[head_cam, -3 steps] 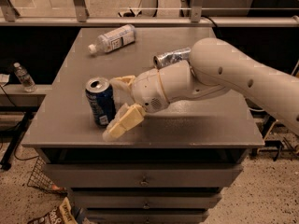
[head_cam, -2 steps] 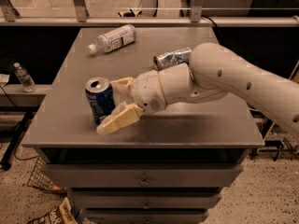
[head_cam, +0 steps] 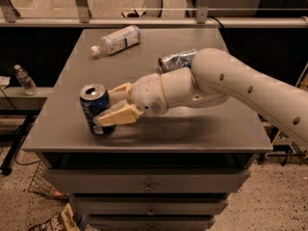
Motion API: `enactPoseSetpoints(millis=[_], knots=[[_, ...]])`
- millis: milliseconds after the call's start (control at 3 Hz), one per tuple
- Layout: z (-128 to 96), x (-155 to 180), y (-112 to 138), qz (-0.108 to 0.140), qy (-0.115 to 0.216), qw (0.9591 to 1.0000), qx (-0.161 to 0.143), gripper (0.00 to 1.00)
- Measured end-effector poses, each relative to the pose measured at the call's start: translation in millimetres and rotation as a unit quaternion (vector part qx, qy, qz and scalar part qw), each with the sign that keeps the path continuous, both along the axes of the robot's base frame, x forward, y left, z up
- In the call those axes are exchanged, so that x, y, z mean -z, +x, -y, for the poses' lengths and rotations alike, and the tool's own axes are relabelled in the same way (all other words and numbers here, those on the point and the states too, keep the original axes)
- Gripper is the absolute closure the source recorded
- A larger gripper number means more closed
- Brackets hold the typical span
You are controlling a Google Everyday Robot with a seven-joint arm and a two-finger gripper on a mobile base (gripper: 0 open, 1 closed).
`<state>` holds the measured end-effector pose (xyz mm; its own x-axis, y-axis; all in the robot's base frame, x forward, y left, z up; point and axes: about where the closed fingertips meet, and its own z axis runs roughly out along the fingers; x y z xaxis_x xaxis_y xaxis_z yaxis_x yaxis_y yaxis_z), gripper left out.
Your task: Knock pepsi can over
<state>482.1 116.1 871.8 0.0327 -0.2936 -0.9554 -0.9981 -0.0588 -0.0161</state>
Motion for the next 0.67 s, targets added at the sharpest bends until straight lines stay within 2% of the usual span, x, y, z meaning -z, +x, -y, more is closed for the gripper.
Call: enactPoseSetpoints(millis=[333,667], knots=[[3,-9,12,0.021,-0.013,0.9997,-0.003,0.89],[19,-19,37,0.046,-0.036,0.9983,0.008,1.0]])
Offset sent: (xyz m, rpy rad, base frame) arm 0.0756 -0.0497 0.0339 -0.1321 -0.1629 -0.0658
